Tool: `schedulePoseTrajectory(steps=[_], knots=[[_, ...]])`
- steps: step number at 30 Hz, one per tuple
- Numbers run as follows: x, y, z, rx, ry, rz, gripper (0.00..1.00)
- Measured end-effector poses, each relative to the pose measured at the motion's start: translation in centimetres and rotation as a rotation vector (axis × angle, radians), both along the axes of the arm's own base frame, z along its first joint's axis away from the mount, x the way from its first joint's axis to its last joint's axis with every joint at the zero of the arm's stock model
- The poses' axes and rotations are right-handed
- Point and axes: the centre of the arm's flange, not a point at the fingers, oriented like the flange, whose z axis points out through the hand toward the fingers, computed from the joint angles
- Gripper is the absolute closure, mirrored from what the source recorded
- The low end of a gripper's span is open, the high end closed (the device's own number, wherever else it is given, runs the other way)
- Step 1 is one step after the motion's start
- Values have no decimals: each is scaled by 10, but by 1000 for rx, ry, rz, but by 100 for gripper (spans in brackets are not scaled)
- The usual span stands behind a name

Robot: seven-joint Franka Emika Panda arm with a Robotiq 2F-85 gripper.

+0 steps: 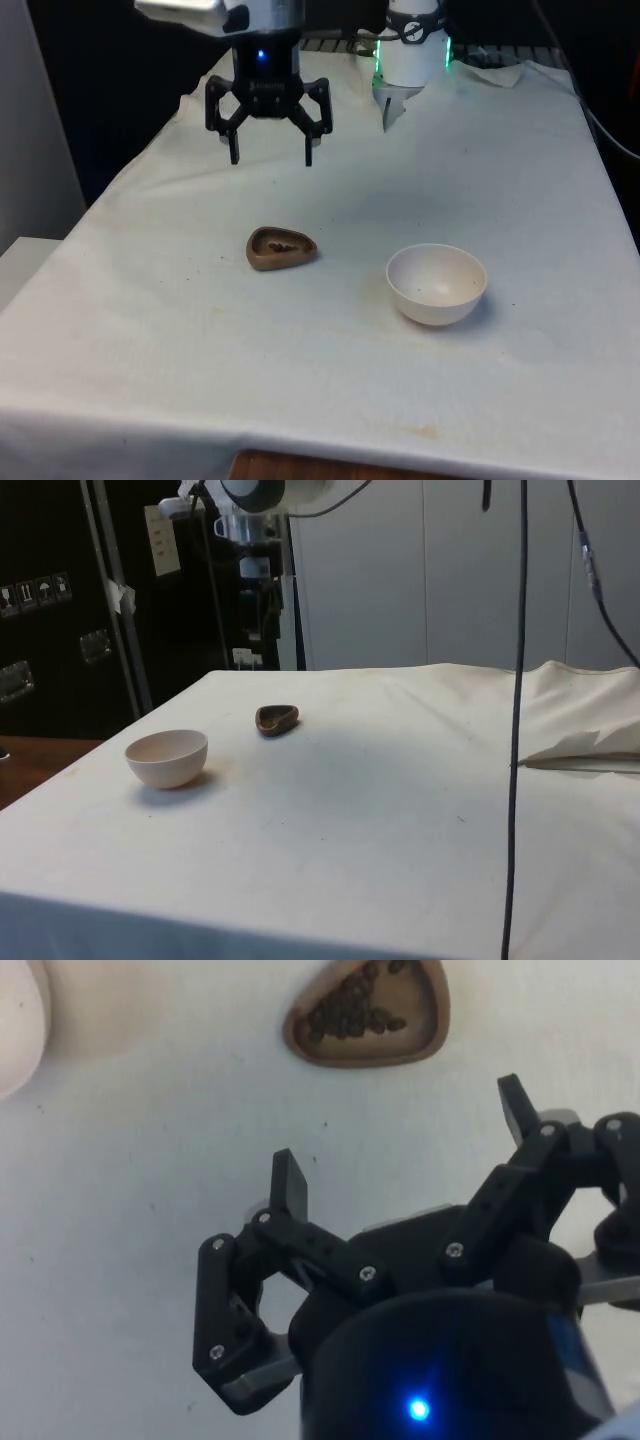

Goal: Pour the coffee beans from the cup into the bowl.

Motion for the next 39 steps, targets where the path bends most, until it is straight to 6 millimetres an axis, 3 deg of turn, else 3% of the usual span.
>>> schedulePoseTrajectory(steps=[16,39], knots=[[2,-28,-30,66,-1,-5,0],[0,-45,-66,97,20,-50,0]])
